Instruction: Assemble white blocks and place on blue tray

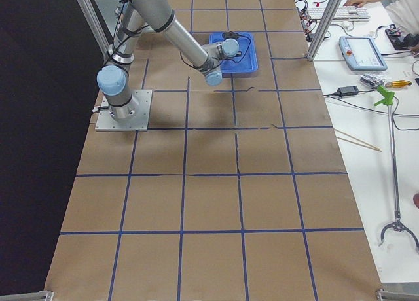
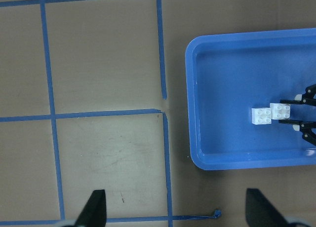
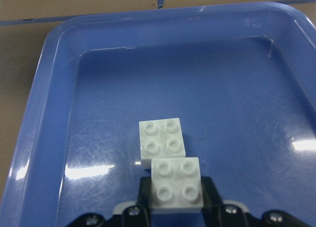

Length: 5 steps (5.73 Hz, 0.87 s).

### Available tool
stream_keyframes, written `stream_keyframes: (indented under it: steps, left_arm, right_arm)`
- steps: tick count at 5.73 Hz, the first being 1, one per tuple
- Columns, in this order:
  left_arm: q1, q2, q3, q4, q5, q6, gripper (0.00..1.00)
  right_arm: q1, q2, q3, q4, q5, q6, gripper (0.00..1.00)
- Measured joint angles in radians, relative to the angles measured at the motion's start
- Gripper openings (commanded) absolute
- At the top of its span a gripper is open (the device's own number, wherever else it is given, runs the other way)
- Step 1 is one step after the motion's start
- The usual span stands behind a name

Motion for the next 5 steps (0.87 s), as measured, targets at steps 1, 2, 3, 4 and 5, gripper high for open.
stream_keyframes:
  steps: [1, 2, 3, 4, 5]
  left_arm:
    - [0.0, 0.001, 0.0, 0.0, 0.002, 0.0, 0.99]
    - [0.0, 0.002, 0.0, 0.0, 0.003, 0.0, 0.99]
    - [-0.001, 0.005, 0.0, 0.0, 0.005, 0.0, 0.99]
    - [-0.001, 0.008, -0.002, 0.0, 0.006, 0.0, 0.99]
    - [-0.001, 0.009, -0.002, 0.0, 0.006, 0.0, 0.99]
  right_arm:
    - [0.001, 0.0, 0.005, 0.0, 0.001, 0.0, 0.26]
    - [0.002, 0.0, 0.007, -0.001, 0.001, 0.0, 0.26]
    - [0.005, 0.0, 0.007, -0.002, 0.001, 0.001, 0.26]
    - [0.008, 0.0, 0.008, -0.003, 0.001, 0.001, 0.28]
    - [0.009, 0.0, 0.008, -0.003, 0.001, 0.002, 0.32]
